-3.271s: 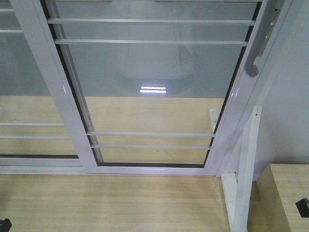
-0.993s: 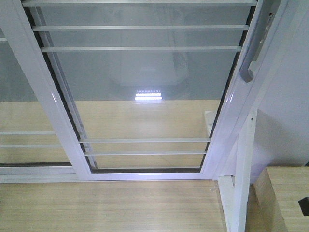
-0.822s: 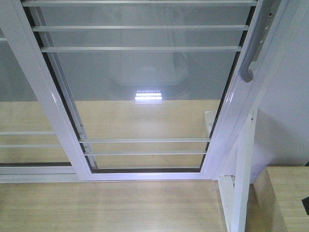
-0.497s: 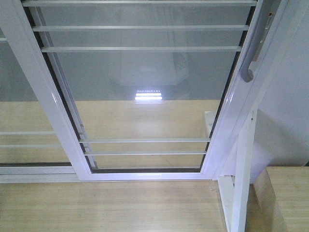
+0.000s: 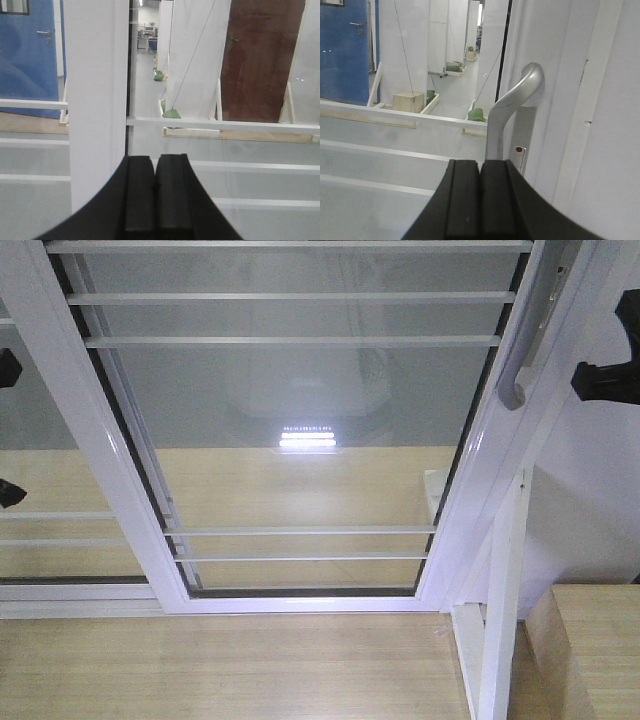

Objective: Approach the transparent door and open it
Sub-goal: 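Raise both arms, bringing the right gripper toward the silver door handle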

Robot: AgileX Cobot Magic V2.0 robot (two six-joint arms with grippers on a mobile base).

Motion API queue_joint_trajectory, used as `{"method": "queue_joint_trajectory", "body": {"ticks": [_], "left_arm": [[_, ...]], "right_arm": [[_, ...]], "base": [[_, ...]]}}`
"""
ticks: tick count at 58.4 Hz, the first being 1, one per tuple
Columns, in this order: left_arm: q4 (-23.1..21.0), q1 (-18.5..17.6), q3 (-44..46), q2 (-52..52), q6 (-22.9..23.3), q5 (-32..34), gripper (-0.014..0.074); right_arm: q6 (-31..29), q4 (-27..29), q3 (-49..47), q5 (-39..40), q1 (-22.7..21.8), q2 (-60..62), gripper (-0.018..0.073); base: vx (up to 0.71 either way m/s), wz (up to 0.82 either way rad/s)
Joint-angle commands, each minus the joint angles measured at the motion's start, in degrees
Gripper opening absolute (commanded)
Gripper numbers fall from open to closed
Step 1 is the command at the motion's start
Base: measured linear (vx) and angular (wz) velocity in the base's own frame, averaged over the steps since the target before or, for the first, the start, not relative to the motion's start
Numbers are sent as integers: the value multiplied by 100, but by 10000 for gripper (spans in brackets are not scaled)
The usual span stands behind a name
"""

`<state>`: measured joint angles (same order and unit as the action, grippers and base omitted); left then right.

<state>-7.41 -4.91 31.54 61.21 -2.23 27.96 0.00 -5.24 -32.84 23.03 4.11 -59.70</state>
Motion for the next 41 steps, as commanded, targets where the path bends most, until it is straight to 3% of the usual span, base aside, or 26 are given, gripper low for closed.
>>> {"method": "queue_joint_trajectory", "body": {"ticks": [1,12,25,33,41], "left_arm": [[10,-30,230,88,-1,852,3],[5,-30,225,119,-1,1074,3],[5,-30,225,119,17,605,33],[4,-30,225,119,17,275,117],[4,-30,225,138,17,159,255]], "right_arm": [[-50,-61,-213,957,-27,-192,-4],[-40,-41,-213,979,-27,-415,-3],[-40,-41,-204,899,-27,-415,44],[0,-41,-204,899,-27,-415,148],[0,-34,-204,893,-27,-415,333]], "base": [[0,0],[0,0],[0,0],[0,0],[0,0]]}}
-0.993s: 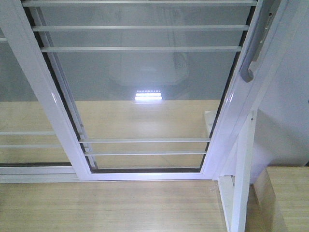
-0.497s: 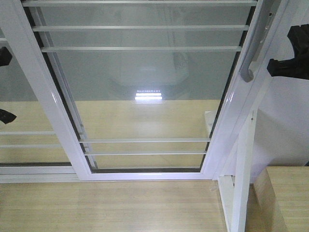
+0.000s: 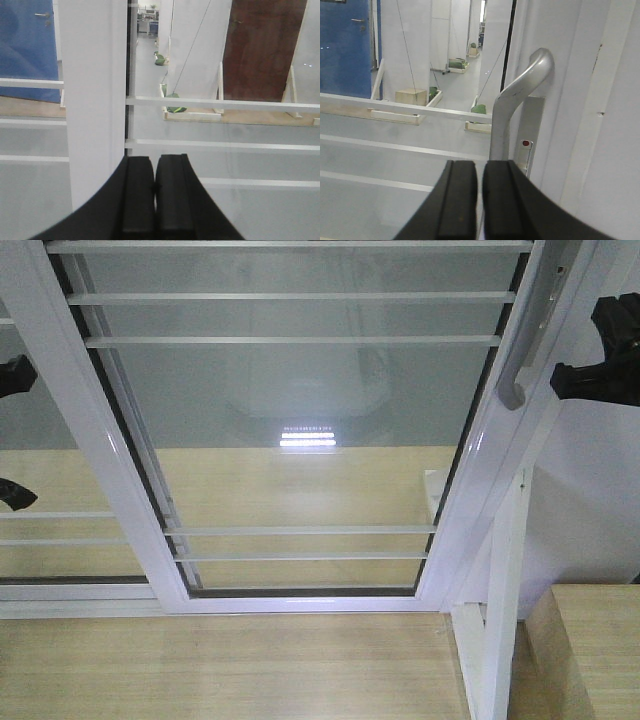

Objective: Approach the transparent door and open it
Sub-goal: 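Raise both arms, bringing the right gripper toward the silver door handle, then close the right gripper around the silver vertical handle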

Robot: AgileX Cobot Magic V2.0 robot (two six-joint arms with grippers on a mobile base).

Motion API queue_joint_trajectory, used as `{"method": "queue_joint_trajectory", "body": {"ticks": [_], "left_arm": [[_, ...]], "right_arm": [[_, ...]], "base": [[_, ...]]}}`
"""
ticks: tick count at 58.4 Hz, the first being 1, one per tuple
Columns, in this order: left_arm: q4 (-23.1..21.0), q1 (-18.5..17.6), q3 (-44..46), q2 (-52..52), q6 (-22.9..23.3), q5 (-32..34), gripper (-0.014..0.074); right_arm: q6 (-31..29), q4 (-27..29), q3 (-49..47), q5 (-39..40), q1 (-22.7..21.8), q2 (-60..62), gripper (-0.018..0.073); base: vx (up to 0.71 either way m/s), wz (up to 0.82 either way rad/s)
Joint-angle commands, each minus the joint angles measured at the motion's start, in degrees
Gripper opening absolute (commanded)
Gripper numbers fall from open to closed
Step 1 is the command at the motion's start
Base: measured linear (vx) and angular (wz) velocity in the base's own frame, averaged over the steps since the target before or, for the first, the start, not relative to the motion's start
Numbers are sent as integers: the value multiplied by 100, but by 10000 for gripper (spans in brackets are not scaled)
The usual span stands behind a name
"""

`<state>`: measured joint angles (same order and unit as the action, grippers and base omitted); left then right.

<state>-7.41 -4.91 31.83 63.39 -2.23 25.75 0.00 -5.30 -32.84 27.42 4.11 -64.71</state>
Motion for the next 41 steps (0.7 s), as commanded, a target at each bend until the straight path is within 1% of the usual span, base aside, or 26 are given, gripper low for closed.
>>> {"method": "queue_joint_trajectory", "body": {"ticks": [1,8,12,15,19,23,33,41], "left_arm": [[4,-30,196,-79,17,378,281],[4,-30,196,-79,5,365,444],[4,-30,196,-79,5,365,531],[4,-30,196,-79,5,372,578],[4,-30,196,-79,5,383,622],[4,-30,196,-79,11,396,633],[4,-30,196,-79,11,396,617],[4,-30,196,-79,6,386,589]], "right_arm": [[0,-7,-204,454,-27,86,368],[0,243,-204,453,-27,86,557],[0,467,-204,453,-27,86,626],[0,626,-204,459,-27,86,648],[0,794,-204,504,-27,12,652],[-50,853,-204,601,-27,-165,642],[-76,865,-360,941,-27,-904,590],[-90,899,-701,1351,-27,-1526,578]], "base": [[0,0],[0,0],[0,0],[0,0],[0,0],[0,0],[0,0],[0,0]]}}
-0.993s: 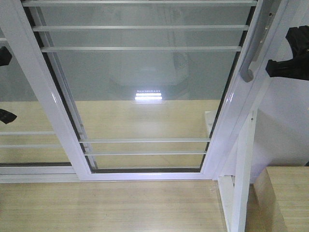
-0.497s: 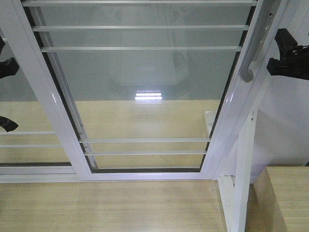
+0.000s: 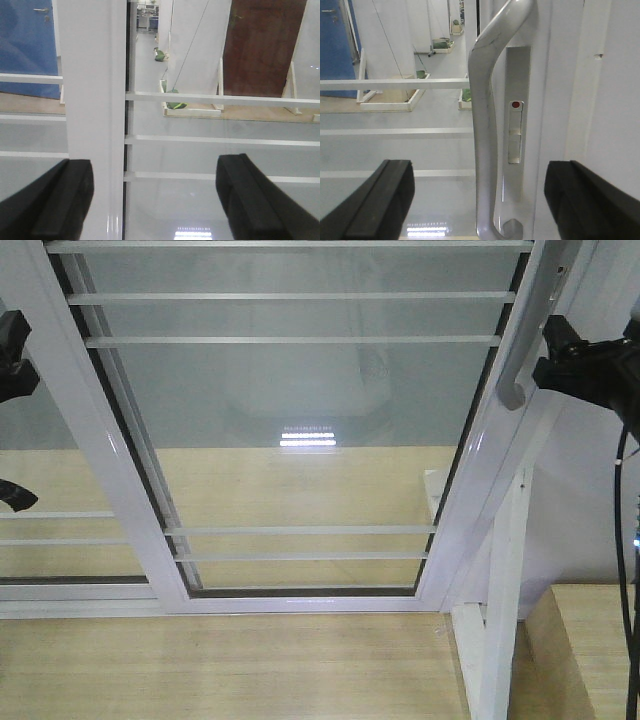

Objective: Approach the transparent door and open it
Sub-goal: 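Close the right gripper around the silver vertical handle, then slide the door panel with the right gripper toward the left arm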

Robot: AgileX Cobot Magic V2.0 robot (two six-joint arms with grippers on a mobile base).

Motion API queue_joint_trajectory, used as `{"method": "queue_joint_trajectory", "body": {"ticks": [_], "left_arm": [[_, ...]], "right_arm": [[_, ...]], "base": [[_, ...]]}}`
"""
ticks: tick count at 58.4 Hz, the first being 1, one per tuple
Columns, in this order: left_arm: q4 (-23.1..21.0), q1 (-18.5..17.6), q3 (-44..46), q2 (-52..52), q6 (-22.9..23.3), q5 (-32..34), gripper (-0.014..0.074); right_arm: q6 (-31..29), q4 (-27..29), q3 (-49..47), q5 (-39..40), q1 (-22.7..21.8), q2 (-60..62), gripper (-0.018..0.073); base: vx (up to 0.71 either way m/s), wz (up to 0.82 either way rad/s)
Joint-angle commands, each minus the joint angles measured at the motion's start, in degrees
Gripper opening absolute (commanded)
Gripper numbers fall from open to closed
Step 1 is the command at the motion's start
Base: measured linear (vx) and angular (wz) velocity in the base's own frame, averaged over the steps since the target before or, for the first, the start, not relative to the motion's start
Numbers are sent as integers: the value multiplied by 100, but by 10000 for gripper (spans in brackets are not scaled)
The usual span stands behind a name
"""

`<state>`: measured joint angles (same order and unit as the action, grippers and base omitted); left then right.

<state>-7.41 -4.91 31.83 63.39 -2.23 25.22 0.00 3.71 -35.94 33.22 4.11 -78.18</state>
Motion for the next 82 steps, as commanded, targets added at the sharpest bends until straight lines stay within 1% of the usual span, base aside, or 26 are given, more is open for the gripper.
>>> {"method": "queue_joint_trajectory", "body": {"ticks": [1,11,22,32,45,54,59,63,75,82], "left_arm": [[4,-30,196,-79,6,438,587],[4,-30,196,-79,6,433,576],[4,-30,196,-79,6,428,576],[4,-30,196,-79,6,428,576],[4,-30,196,-79,6,428,576],[4,-30,196,-79,6,428,576],[4,-30,196,-79,6,428,576],[4,-30,196,-79,6,428,576],[4,-30,196,-79,6,433,576],[4,-30,196,-79,6,433,576]], "right_arm": [[-90,-1,-444,792,-27,-284,578],[-91,-1,-1116,799,-27,-1069,578],[-326,-1,-1874,816,-27,-1927,578],[-340,112,-2436,821,-27,-2559,578],[-342,158,-2837,813,-103,-2957,573],[-294,109,-2872,774,-229,-2988,538],[-294,96,-2872,774,-230,-2988,494],[-287,-7,-2872,774,-230,-2988,440],[113,-805,-2872,774,-230,-2988,249],[294,-999,-2872,774,-230,-2988,158]], "base": [[0,0],[0,0],[0,0],[0,0],[0,0],[0,0],[0,0],[0,0],[0,0],[0,0]]}}
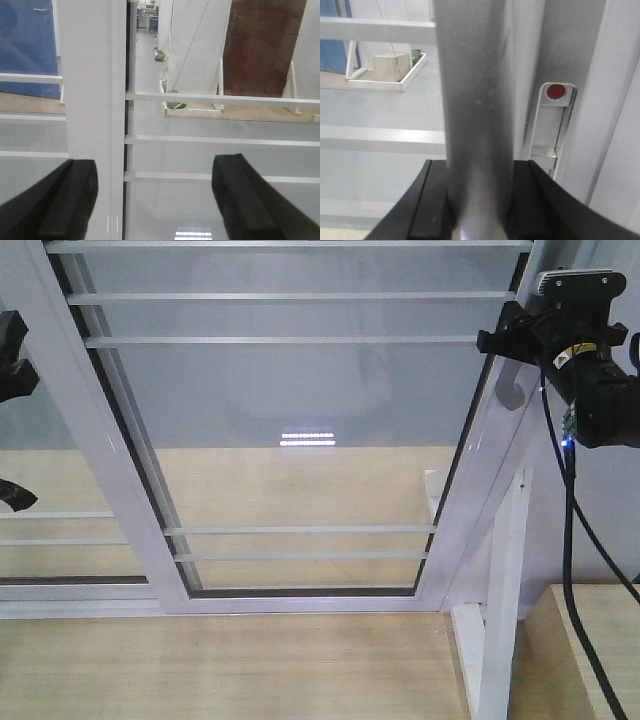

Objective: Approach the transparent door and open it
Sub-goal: 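Slide the door panel with the right gripper toward the left arm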

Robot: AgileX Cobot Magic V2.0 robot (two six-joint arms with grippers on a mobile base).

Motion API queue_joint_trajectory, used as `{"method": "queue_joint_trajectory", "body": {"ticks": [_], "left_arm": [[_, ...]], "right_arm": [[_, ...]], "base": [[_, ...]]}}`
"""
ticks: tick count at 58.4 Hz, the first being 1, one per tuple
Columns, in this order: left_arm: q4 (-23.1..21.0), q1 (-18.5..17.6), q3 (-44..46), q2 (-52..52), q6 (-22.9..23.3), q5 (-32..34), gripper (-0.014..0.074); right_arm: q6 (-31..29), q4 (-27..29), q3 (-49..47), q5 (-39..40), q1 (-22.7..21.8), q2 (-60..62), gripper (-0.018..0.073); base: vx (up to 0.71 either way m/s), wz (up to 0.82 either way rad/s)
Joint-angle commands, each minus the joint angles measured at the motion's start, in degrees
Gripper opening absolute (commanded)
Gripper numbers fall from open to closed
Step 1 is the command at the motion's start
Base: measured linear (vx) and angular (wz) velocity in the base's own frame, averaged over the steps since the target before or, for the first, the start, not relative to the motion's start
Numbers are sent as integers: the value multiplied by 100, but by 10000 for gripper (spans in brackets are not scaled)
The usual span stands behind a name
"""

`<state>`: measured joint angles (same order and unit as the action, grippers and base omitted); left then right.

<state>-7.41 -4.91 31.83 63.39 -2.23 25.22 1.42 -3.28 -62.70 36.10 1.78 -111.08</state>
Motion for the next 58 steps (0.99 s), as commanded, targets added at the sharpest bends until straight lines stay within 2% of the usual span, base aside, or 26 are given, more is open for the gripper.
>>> {"method": "queue_joint_trajectory", "body": {"ticks": [1,9,36,58], "left_arm": [[4,-30,196,-79,6,433,576],[4,-30,196,-79,6,433,576],[4,-30,196,-79,6,392,576],[4,-30,196,-79,6,387,576]], "right_arm": [[164,-311,-196,479,3,307,150],[207,-396,-196,479,41,307,110],[132,-415,-196,323,533,691,116],[114,-415,-196,319,1207,725,116]], "base": [[0,0],[0,0],[0,0],[0,0]]}}
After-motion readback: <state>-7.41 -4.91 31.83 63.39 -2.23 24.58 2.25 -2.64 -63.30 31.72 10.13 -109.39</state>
